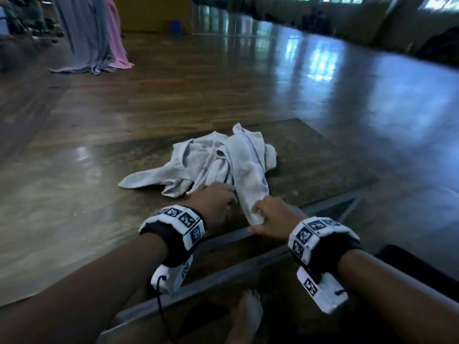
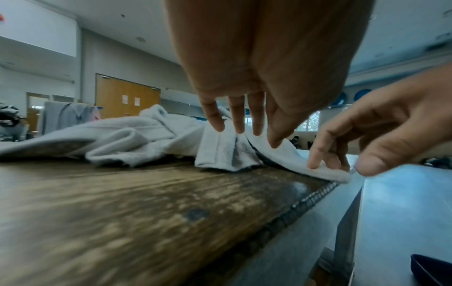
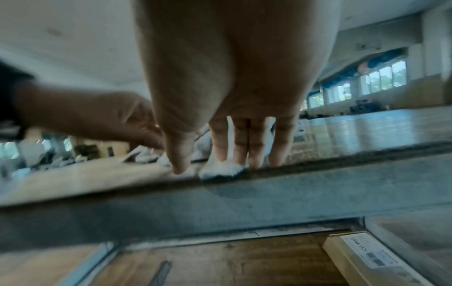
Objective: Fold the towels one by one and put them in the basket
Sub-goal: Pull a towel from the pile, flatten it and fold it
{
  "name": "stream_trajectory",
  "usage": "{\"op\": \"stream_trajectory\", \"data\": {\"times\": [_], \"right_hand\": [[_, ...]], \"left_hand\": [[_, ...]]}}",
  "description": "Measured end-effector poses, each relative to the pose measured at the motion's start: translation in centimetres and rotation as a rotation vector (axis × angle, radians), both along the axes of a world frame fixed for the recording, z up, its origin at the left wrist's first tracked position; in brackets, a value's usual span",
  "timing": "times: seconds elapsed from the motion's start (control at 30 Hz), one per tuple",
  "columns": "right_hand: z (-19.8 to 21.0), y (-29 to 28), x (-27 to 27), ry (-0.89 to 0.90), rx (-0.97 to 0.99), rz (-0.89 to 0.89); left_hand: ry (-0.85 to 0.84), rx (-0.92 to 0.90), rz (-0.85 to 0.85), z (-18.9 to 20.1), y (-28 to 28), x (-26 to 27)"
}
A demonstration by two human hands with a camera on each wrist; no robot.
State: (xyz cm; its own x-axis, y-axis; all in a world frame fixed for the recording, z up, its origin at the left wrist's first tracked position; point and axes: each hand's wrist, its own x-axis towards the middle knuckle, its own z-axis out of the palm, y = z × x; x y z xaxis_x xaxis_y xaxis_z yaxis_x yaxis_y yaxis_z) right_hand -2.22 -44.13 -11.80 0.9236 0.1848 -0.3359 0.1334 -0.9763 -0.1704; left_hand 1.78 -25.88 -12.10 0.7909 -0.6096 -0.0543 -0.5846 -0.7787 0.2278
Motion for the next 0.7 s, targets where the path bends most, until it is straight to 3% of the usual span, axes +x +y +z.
{"op": "stream_trajectory", "data": {"times": [0.1,0.17,0.27,0.4,0.53,0.7], "right_hand": [[-1.4,-0.3,-0.4,-0.206,-0.058,0.097],[-1.5,-0.8,-0.6,-0.312,0.071,0.087],[-0.7,-2.1,-0.8,-0.294,0.330,-0.005],[1.7,-4.2,-1.1,-0.301,0.547,-0.082],[4.9,-6.3,-1.5,-0.423,0.586,-0.123],[10.8,-8.1,-2.8,-0.648,0.538,-0.120]], "left_hand": [[-0.032,0.051,-0.019,-0.9,-1.7,1.1],[-0.025,0.092,-0.040,-1.2,-2.1,1.6],[-0.090,0.154,-0.084,-1.5,-2.5,1.8],[-0.202,-0.011,-0.084,-0.9,-3.6,1.9],[-0.315,-0.125,-0.078,1.8,-4.8,2.4],[-0.373,-0.066,0.062,5.7,-6.0,2.9]]}}
